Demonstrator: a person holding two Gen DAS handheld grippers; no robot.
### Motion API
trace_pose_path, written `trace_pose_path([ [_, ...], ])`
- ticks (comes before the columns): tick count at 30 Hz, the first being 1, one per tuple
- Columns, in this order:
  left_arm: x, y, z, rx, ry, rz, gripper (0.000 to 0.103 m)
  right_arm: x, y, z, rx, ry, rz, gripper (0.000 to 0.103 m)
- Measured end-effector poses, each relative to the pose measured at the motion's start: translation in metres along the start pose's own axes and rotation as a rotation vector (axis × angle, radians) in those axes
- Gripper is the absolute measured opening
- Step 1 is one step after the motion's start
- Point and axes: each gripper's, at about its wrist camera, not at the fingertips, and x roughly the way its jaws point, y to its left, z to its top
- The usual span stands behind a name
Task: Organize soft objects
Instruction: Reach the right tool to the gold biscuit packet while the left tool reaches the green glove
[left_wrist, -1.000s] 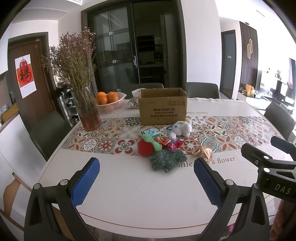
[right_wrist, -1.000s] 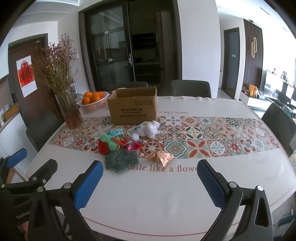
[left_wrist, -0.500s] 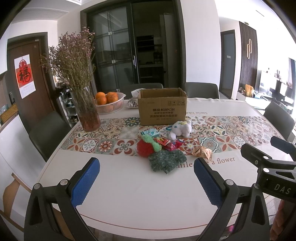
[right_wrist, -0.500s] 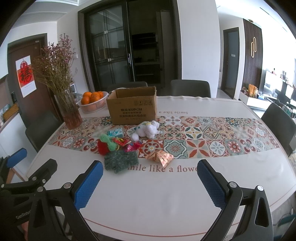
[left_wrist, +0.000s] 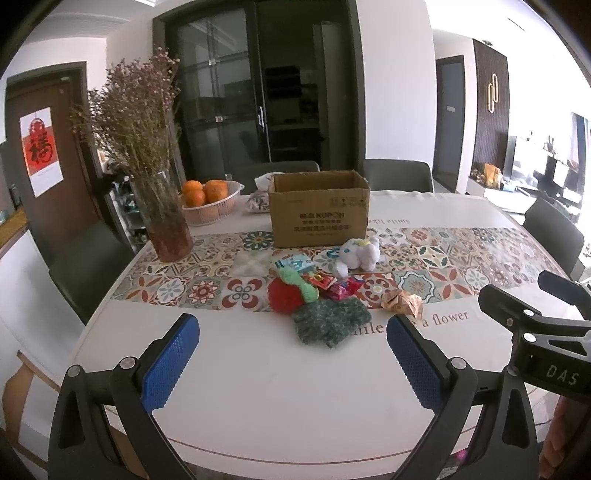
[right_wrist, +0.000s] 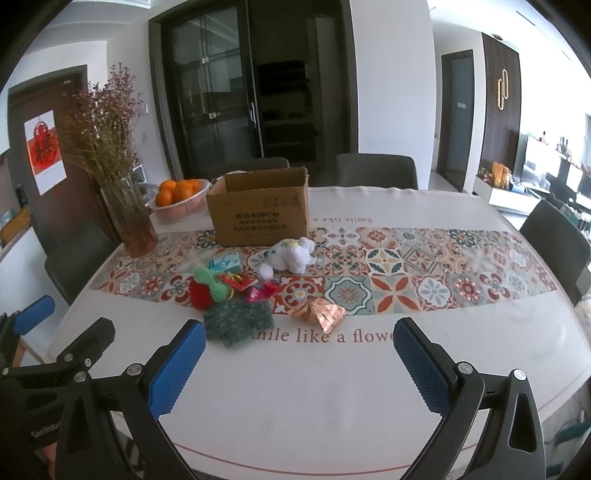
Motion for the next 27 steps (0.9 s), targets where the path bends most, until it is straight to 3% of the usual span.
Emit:
trace_pose_path([
  [19, 0.088, 0.019, 0.017, 0.169, 0.119, -0.155, 0.103, 0.071, 0.021, 0.008, 0.096, 0.136, -0.117, 0.103],
  [27, 0.113, 0.004, 0.008, 0.204, 0.159, -0.146, 0.103, 0.098, 0.015, 0.004, 0.045, 0.196, -0.116, 0.103],
])
